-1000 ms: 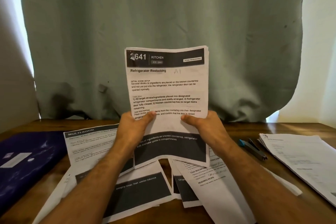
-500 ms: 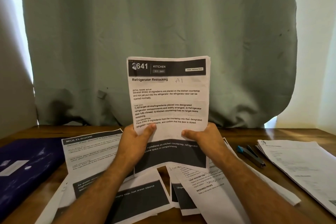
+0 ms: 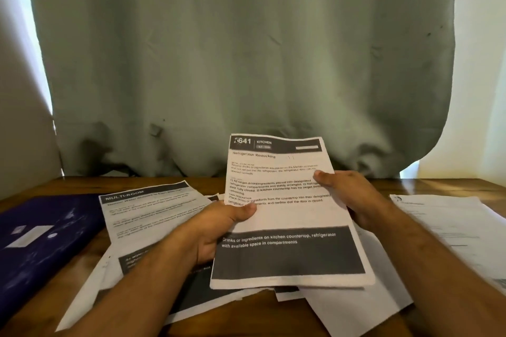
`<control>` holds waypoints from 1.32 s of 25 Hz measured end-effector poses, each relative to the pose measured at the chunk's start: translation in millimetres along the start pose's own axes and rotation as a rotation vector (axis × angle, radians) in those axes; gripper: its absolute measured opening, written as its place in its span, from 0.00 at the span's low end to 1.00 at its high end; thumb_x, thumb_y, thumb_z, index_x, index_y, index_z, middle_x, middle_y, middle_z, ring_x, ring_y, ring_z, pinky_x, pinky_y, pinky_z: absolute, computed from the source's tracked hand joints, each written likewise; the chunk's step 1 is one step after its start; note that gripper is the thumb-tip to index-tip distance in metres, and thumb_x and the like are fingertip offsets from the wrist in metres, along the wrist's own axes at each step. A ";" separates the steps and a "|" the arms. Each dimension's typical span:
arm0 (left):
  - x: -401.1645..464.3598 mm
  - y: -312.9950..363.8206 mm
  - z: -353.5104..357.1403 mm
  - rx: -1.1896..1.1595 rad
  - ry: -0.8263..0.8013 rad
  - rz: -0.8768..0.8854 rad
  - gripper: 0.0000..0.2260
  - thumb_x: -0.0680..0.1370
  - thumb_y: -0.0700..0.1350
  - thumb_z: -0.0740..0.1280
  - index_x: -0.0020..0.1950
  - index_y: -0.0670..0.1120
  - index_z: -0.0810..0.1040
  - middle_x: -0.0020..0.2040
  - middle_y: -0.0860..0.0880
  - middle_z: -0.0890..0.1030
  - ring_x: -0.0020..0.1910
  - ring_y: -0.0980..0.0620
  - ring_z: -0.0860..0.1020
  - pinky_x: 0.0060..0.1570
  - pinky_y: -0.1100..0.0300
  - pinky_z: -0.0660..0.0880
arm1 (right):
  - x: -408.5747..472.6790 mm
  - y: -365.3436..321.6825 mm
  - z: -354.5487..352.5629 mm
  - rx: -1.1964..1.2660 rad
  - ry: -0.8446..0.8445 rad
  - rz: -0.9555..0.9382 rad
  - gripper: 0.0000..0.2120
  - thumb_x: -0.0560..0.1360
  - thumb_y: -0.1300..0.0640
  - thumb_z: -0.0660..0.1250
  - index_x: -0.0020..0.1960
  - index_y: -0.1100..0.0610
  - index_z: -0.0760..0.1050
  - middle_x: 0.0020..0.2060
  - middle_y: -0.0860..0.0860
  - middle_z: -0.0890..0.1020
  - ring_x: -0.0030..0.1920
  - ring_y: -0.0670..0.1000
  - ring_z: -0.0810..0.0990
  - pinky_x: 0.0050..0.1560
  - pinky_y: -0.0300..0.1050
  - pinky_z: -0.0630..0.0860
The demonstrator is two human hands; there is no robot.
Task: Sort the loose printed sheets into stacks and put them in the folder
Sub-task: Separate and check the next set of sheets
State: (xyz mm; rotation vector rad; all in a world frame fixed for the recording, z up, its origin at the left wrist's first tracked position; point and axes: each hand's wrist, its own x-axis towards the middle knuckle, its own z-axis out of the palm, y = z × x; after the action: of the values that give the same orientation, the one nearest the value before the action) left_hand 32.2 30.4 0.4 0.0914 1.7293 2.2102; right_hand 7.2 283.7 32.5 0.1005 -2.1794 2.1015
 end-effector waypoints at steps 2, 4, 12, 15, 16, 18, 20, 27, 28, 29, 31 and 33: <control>0.5 -3.2 0.6 0.007 -0.031 -0.105 0.12 0.79 0.38 0.68 0.63 0.44 0.78 0.56 0.39 0.85 0.48 0.39 0.86 0.40 0.45 0.84 | 4.3 9.9 -2.3 -0.009 0.091 0.063 0.09 0.77 0.59 0.69 0.54 0.64 0.80 0.44 0.58 0.86 0.44 0.61 0.86 0.52 0.60 0.81; 1.1 -4.4 -1.2 0.030 -0.046 -0.160 0.14 0.78 0.39 0.69 0.64 0.44 0.78 0.57 0.39 0.85 0.48 0.39 0.86 0.40 0.46 0.84 | 7.2 19.4 -5.4 0.007 0.128 0.120 0.09 0.76 0.62 0.70 0.55 0.65 0.79 0.44 0.59 0.86 0.44 0.62 0.85 0.52 0.62 0.81; 27.3 25.1 -9.6 0.009 0.227 0.056 0.14 0.84 0.48 0.62 0.63 0.40 0.77 0.51 0.39 0.86 0.48 0.41 0.86 0.44 0.45 0.84 | 10.8 27.2 -9.0 -0.008 0.023 0.265 0.12 0.75 0.65 0.69 0.57 0.65 0.77 0.45 0.62 0.85 0.44 0.64 0.85 0.50 0.62 0.81; 42.4 36.0 -10.0 0.033 0.266 0.045 0.12 0.84 0.47 0.63 0.62 0.40 0.75 0.46 0.38 0.86 0.39 0.41 0.86 0.34 0.46 0.84 | 10.2 26.0 -1.7 -0.044 -0.023 0.298 0.12 0.76 0.64 0.69 0.59 0.62 0.77 0.46 0.60 0.86 0.46 0.63 0.85 0.52 0.62 0.80; 46.3 34.9 -11.1 0.048 0.277 0.038 0.11 0.84 0.46 0.63 0.62 0.40 0.74 0.45 0.38 0.86 0.37 0.41 0.86 0.33 0.46 0.84 | 9.0 26.2 0.1 -0.064 -0.032 0.305 0.11 0.76 0.63 0.68 0.59 0.61 0.76 0.46 0.60 0.86 0.46 0.62 0.85 0.53 0.62 0.80; 54.9 26.6 -14.3 0.046 0.305 0.043 0.09 0.84 0.43 0.62 0.63 0.42 0.74 0.45 0.38 0.86 0.37 0.41 0.86 0.34 0.45 0.84 | 9.5 28.9 0.6 -0.107 -0.046 0.298 0.11 0.77 0.61 0.67 0.59 0.58 0.76 0.46 0.58 0.86 0.47 0.62 0.85 0.55 0.62 0.79; 63.0 16.9 -16.4 0.038 0.312 0.043 0.09 0.84 0.42 0.61 0.64 0.44 0.74 0.47 0.38 0.86 0.41 0.41 0.86 0.38 0.45 0.83 | 9.3 31.6 1.4 -0.119 -0.059 0.263 0.11 0.77 0.59 0.67 0.59 0.57 0.77 0.47 0.57 0.86 0.47 0.61 0.85 0.56 0.62 0.79; 66.7 6.4 -12.4 0.055 0.293 0.021 0.09 0.84 0.43 0.61 0.64 0.45 0.73 0.48 0.38 0.86 0.43 0.40 0.86 0.37 0.46 0.83 | 21.0 26.5 15.0 -0.307 0.318 -0.001 0.17 0.84 0.54 0.53 0.66 0.62 0.71 0.59 0.58 0.81 0.59 0.58 0.80 0.55 0.47 0.73; 66.2 5.7 -10.0 0.055 0.290 0.023 0.08 0.84 0.44 0.62 0.63 0.45 0.73 0.47 0.38 0.86 0.42 0.40 0.86 0.36 0.47 0.83 | 17.8 26.5 17.0 -0.421 0.367 -0.044 0.16 0.84 0.57 0.51 0.68 0.61 0.68 0.61 0.57 0.79 0.60 0.57 0.79 0.56 0.46 0.72; 65.9 4.8 -7.7 0.053 0.291 0.026 0.08 0.84 0.47 0.62 0.62 0.46 0.73 0.47 0.38 0.86 0.41 0.41 0.86 0.34 0.49 0.83 | 15.7 26.8 16.9 -0.506 0.393 -0.044 0.15 0.84 0.58 0.51 0.68 0.60 0.67 0.61 0.57 0.79 0.60 0.56 0.78 0.56 0.46 0.72; 66.1 3.7 -4.5 0.052 0.301 0.027 0.11 0.84 0.52 0.62 0.59 0.46 0.73 0.45 0.39 0.87 0.40 0.41 0.86 0.32 0.51 0.82 | 18.1 28.2 18.7 -0.509 0.349 -0.022 0.15 0.84 0.58 0.52 0.68 0.60 0.67 0.61 0.56 0.79 0.58 0.54 0.79 0.51 0.43 0.72; 67.9 2.2 -2.9 0.091 0.318 0.043 0.12 0.84 0.54 0.60 0.59 0.47 0.74 0.44 0.40 0.87 0.39 0.42 0.87 0.32 0.53 0.82 | 23.5 29.3 18.2 -0.486 0.349 -0.015 0.15 0.83 0.56 0.55 0.68 0.59 0.68 0.60 0.55 0.79 0.56 0.53 0.79 0.45 0.39 0.70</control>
State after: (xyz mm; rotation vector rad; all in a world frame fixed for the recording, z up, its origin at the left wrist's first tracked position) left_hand -33.0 47.4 -8.6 -0.2153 2.0091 2.2742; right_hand -20.4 267.4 5.8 -0.2688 -2.3670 1.3921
